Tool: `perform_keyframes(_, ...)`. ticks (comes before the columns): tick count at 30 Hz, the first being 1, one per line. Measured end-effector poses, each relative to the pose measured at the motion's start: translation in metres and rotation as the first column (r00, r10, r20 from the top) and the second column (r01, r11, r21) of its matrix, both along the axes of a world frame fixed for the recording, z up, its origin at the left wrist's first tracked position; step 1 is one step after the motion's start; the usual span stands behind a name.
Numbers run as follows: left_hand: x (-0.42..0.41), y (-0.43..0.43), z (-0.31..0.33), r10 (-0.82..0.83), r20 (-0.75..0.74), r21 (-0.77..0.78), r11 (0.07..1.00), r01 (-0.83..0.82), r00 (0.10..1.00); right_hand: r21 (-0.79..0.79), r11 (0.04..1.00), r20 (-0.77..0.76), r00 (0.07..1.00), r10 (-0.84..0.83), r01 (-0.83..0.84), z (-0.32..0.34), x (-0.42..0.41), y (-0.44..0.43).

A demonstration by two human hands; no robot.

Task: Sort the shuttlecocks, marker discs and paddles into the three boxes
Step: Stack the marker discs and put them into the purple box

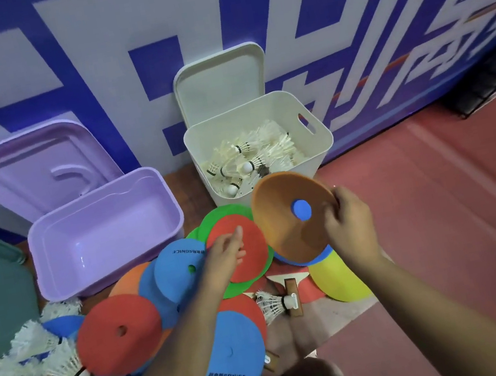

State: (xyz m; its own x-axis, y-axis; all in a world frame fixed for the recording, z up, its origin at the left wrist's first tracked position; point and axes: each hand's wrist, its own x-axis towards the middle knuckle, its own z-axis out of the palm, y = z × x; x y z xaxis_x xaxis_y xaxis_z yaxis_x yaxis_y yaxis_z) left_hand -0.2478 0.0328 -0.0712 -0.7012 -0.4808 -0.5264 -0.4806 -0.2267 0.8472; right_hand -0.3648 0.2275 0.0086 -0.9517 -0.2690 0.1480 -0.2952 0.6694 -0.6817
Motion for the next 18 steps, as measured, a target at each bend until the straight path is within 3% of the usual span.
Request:
perform_keyframes(3,-0.009,0.007,0.009,0.036,-0.083,0.163,0.986,-0.022,0.996,-0.128,0.987,0.054,0.995,-0.09,0.096,0.002,0.005,0.002)
perform_keyframes(7,-0.019,0.012,0.017,0.16,-0.165,0.456,0.887,-0.068,0.973,-0.382,0.898,0.396,0.917,-0.052,0.216,-0.002,0.009,-0.001)
perform_keyframes(11,-0.02,0.012,0.024,0.248,-0.176,0.545,0.83,-0.116,0.952,-0.366,0.915,0.529,0.847,0.052,0.172,-0.014,0.013,0.001)
perform_keyframes(14,-0.011,0.005,0.025,0.198,-0.27,0.63,0.777,0.017,0.942,-0.34,0.909,0.604,0.797,0.014,0.242,-0.029,0.01,0.007)
perform_keyframes(18,-0.004,0.005,0.025,0.15,-0.335,0.626,0.773,0.101,0.93,-0.298,0.923,0.686,0.727,0.029,0.244,-0.044,0.005,0.008)
